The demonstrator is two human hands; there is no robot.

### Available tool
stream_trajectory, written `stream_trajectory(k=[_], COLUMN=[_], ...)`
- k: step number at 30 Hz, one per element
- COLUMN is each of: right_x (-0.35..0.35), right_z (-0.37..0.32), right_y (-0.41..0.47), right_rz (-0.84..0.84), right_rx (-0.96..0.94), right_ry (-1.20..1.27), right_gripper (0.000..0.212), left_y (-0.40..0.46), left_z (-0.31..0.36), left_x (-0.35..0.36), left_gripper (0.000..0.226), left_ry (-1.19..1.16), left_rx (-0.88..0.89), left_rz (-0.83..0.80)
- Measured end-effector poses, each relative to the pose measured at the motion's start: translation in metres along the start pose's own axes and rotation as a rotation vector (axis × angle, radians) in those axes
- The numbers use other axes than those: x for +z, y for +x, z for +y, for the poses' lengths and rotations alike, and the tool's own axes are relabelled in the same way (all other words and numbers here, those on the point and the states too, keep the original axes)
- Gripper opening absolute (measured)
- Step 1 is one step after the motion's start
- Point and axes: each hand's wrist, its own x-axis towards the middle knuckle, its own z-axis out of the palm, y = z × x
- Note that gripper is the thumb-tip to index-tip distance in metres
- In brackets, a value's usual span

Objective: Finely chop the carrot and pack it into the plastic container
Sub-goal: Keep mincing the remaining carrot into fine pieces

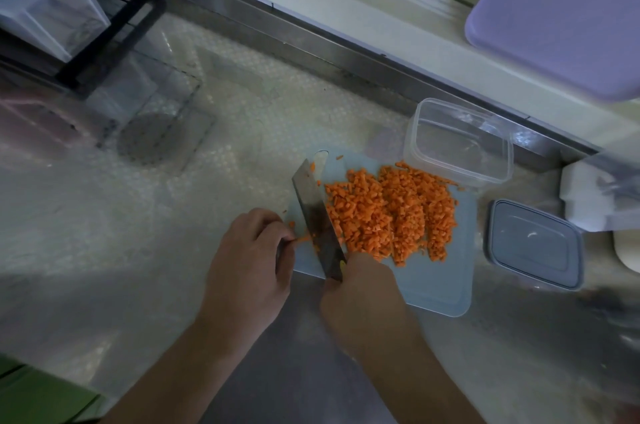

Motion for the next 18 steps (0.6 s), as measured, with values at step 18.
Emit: stream_trajectory(k=[18], right_x=[0.0035], right_z=[-0.0088], right_y=[0.0062], right_rz=[0.048], right_rx=[-0.003], right_ry=[0.020], right_gripper=[0.014], left_y=[0.0044], left_z=[0.0005], left_x=[0.0052], left_gripper=[0.005], left_ry=[-0.060], left_rx=[0.011], left_rz=[0.018])
